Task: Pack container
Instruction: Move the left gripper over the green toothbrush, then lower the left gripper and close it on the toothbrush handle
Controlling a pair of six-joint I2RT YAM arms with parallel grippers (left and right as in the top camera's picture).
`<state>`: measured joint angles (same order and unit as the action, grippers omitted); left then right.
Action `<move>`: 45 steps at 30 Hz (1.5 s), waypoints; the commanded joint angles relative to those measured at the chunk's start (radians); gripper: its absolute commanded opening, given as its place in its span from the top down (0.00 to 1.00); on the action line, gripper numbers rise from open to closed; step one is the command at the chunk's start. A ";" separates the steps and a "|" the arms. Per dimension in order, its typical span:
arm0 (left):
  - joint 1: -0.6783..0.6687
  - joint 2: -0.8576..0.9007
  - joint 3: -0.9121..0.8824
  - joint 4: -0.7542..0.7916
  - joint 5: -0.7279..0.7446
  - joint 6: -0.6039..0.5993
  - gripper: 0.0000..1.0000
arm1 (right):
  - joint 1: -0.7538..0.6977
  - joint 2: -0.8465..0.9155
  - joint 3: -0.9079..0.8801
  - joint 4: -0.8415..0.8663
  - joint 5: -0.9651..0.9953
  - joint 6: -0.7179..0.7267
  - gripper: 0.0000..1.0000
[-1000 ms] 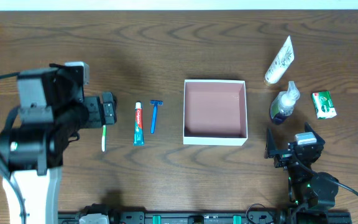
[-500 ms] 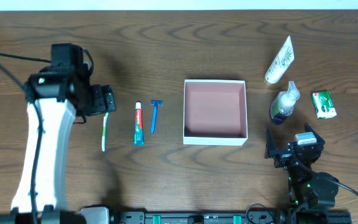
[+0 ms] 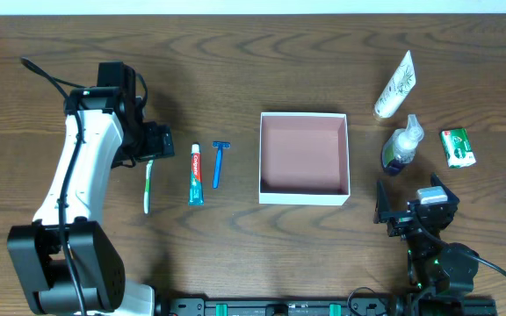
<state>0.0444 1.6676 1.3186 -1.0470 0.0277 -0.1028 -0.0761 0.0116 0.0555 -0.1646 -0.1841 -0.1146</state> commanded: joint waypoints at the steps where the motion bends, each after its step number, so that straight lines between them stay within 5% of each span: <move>1: 0.016 0.012 -0.036 0.016 0.010 0.015 0.02 | 0.012 -0.006 -0.005 -0.001 0.000 -0.014 0.01; 20: 0.073 0.012 -0.207 0.256 0.042 0.030 0.02 | 0.012 -0.006 -0.005 -0.001 0.000 -0.014 0.01; 45: 0.073 0.115 -0.287 0.369 0.016 0.077 0.02 | 0.012 -0.006 -0.005 -0.001 0.000 -0.014 0.01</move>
<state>0.1162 1.7489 1.0355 -0.6834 0.0593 -0.0647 -0.0761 0.0116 0.0555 -0.1646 -0.1844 -0.1146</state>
